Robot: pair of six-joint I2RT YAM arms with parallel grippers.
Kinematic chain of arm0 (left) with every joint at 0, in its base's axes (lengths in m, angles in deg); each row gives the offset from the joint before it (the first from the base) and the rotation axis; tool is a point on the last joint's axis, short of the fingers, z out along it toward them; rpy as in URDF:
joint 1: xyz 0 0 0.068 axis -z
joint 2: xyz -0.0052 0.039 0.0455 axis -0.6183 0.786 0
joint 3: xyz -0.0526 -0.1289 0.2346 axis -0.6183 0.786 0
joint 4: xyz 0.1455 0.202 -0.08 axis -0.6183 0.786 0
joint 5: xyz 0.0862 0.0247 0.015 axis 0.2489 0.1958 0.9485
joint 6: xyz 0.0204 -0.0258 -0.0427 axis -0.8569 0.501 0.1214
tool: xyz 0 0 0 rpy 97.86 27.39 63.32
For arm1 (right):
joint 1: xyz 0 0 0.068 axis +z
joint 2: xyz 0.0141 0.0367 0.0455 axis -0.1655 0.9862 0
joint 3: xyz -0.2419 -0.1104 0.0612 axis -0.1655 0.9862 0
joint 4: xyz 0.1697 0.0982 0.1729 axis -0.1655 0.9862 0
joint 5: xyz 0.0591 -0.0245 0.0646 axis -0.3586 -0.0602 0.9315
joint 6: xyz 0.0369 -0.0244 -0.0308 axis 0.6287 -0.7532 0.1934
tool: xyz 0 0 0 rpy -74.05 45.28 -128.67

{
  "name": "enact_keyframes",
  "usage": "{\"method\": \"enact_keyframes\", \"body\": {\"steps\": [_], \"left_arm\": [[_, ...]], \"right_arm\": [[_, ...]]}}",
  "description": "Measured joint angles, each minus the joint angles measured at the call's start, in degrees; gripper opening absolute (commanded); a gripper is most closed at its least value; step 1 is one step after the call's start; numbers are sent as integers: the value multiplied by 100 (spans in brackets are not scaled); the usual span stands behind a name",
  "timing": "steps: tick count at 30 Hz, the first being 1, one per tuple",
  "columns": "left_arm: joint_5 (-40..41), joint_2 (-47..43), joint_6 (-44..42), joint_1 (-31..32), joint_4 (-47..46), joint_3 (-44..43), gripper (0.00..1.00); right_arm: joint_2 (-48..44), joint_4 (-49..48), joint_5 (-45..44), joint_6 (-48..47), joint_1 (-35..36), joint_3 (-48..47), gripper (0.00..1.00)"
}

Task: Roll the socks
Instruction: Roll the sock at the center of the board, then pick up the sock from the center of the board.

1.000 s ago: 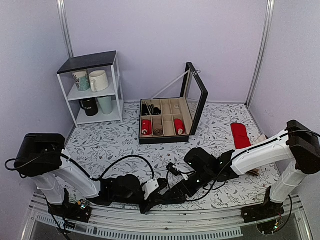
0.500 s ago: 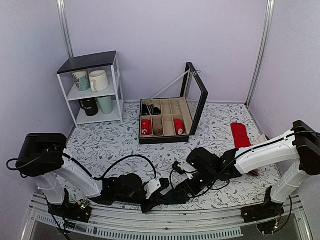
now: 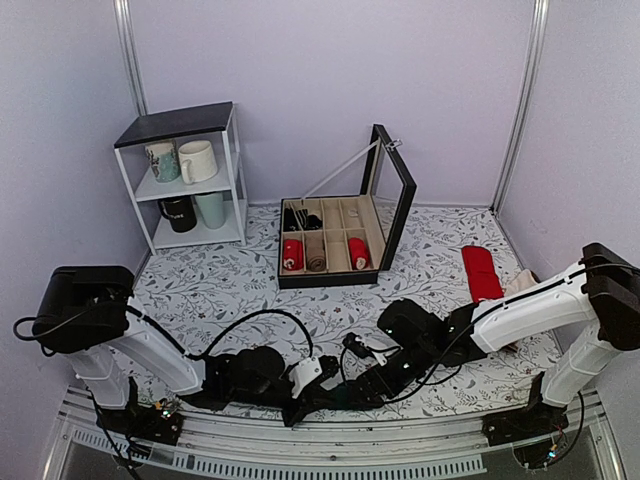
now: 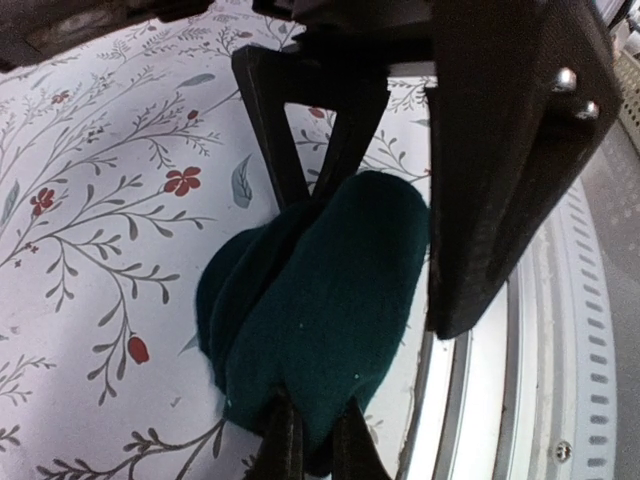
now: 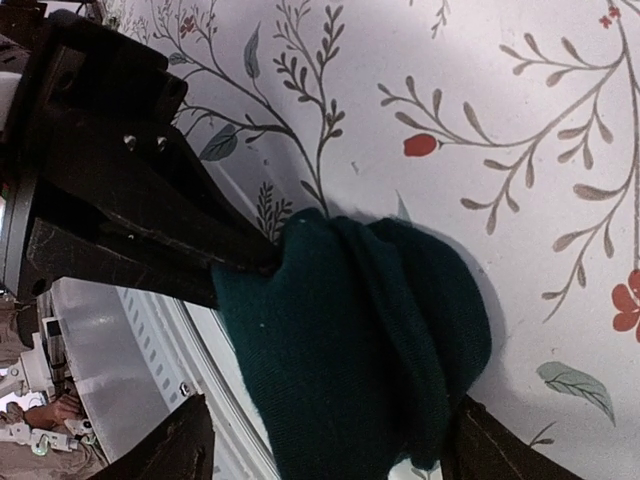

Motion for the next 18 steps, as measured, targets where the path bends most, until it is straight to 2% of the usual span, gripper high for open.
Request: {"method": "enact_keyframes", "body": {"steps": [7,10,13,16,18], "left_arm": [[-17,17,-9,-4,-28,0,0],[-20,17,-15,-4,-28,0,0],[-31,20,-20,-9,-28,-2,0],[-39,22,-33,-9,-26,0,0],[-39,22,-35,-9,-26,-2,0]], "right_arm": [[155,-68,177,22,0,-85,71],[271,-55,221,-2,0,-192,62],[378,-26,240,-48,-2,-260,46],[487,-24,295,-90,-13,-286,25],[544,-26,365,-63,-20,-306,8]]}}
